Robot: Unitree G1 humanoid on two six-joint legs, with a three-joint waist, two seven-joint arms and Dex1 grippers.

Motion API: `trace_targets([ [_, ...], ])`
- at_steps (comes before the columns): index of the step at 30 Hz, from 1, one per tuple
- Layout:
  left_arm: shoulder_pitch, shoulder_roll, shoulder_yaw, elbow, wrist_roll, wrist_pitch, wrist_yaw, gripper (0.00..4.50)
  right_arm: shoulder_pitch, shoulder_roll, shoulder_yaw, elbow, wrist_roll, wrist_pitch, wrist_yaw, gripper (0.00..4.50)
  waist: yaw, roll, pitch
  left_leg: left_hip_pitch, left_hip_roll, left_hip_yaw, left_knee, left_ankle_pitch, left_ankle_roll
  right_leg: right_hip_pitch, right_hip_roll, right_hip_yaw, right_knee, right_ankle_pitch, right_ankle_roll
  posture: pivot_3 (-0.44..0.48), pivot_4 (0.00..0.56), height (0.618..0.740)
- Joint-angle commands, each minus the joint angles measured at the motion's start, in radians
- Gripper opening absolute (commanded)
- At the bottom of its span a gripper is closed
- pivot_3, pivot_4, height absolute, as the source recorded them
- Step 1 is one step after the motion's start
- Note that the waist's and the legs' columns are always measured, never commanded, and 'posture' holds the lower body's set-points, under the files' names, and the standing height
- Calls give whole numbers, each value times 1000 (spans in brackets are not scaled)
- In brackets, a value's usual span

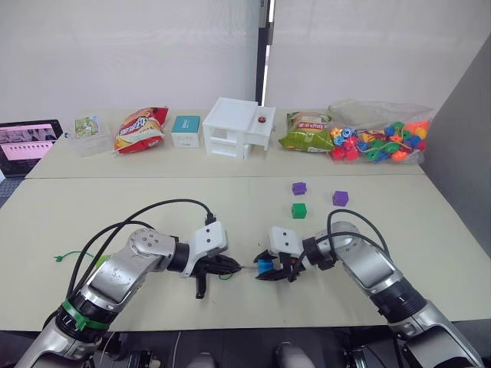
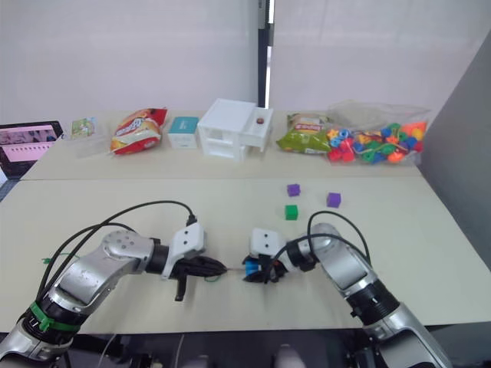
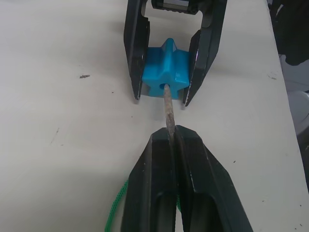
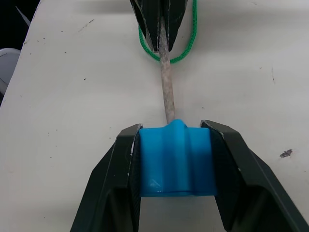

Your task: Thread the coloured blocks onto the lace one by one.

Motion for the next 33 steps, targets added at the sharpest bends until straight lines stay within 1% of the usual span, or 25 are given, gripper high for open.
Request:
trace_targets([
  [1, -6, -12, -6, -29, 0, -14, 4, 0, 8, -3, 15, 0, -4, 25, 0, 1390, 0, 0, 0, 0, 0, 0, 0, 0, 0, 0, 0, 0, 0, 0, 0, 0, 150, 740],
  [10, -28, -40, -25, -23, 4, -12, 12, 0, 12, -6, 12, -12, -1, 34, 1, 1390, 0, 0, 0, 0, 0, 0, 0, 0, 0, 0, 0, 0, 0, 0, 0, 0, 150, 740],
  [17, -80, -115, -118, 42, 78, -55, 16, 0, 11, -1, 14, -35, 3, 52, 0, 1390, 7, 0, 0, 0, 0, 0, 0, 0, 0, 1, 0, 0, 0, 0, 0, 0, 150, 740],
  [24, -120, -199, -148, 107, 122, -103, 19, 0, 22, 3, 19, -68, 5, 74, -9, 1390, 5, 0, 0, 0, 0, 0, 0, 0, 0, 0, 0, 0, 0, 0, 0, 0, 150, 740],
  [28, -110, -199, -150, 101, 132, -88, 18, 0, 22, 11, 15, -75, 5, 81, -20, 1390, 8, 0, 0, 0, -1, 0, 1, 0, 0, 1, 0, 0, 0, 0, 0, 0, 150, 740],
  [30, -95, -174, -105, 92, 110, -72, 9, 682, 23, 9, 13, -73, 6, 81, -21, 1390, 6, 0, 0, 0, 0, 0, 0, 0, 0, 1, 0, 0, 0, 0, 0, 0, 150, 740],
  [32, -88, -147, -64, 70, 73, -48, -14, 1255, 25, 7, 11, -71, 5, 79, -22, 1390, 3, 0, 0, 0, 0, 0, 0, 0, 0, 0, 0, 0, 0, 0, 0, 0, 150, 740],
  [33, -87, -139, -55, 61, 61, -40, -22, 1625, 27, 7, 11, -71, 5, 78, -23, 1390, 2, 0, 0, 0, 0, 0, 0, 0, 0, 0, 0, 0, 0, 0, 0, 0, 150, 740],
])
